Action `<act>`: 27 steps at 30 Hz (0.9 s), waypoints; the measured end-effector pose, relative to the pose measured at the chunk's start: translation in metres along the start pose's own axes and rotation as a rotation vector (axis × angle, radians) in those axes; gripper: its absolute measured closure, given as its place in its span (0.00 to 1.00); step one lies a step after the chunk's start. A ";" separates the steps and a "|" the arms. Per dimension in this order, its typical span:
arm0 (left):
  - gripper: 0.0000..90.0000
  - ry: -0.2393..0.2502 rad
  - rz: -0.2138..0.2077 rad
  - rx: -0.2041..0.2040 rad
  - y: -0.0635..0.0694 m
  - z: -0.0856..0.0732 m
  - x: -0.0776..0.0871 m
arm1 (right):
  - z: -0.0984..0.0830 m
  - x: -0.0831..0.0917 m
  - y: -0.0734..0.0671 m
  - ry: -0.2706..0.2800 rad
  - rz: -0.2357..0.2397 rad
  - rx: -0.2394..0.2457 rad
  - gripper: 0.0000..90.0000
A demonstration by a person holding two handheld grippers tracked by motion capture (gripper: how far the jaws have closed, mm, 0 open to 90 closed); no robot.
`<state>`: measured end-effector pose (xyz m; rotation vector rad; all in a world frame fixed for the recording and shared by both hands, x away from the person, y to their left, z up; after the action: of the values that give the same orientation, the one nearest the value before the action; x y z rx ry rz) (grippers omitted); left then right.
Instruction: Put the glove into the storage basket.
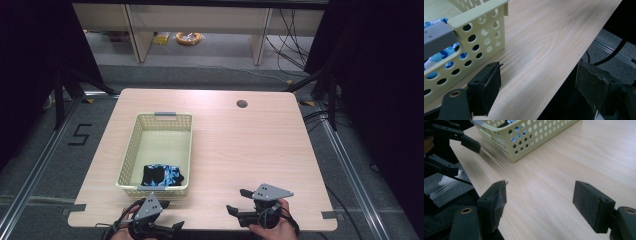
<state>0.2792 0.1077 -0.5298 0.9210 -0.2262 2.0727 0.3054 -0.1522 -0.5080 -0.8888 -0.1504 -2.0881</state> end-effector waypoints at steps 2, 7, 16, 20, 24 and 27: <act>0.22 0.017 -0.005 -0.009 0.000 0.000 0.000 | -0.002 0.000 0.000 0.003 0.014 0.019 0.31; 0.20 0.036 -0.008 -0.003 0.000 -0.001 -0.001 | -0.008 0.004 -0.002 -0.020 -0.003 -0.014 0.30; 0.18 0.014 -0.009 0.013 0.003 -0.008 -0.001 | -0.019 0.006 -0.004 -0.029 -0.018 0.029 0.26; 0.17 0.003 0.004 -0.026 0.000 -0.010 0.001 | -0.024 0.009 -0.007 -0.041 -0.025 0.020 0.24; 0.17 0.008 -0.008 -0.022 0.002 -0.011 0.001 | -0.028 0.009 -0.008 -0.056 -0.032 0.028 0.24; 0.17 -0.018 -0.018 -0.014 0.006 -0.016 0.002 | -0.032 0.010 -0.010 -0.068 -0.049 0.039 0.23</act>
<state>0.2652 0.1128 -0.5391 0.9304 -0.2409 2.0451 0.2769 -0.1650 -0.5234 -0.9415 -0.2497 -2.0943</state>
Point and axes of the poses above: each handheld gripper's, and its own axes: x roughly backward along the jaws, z roughly out of its top, y roughly to its right, the point moved 6 cm from there along -x, roughly forward along the jaws, and after that the axes turned 7 degrees about -y, right-handed, at the moved point
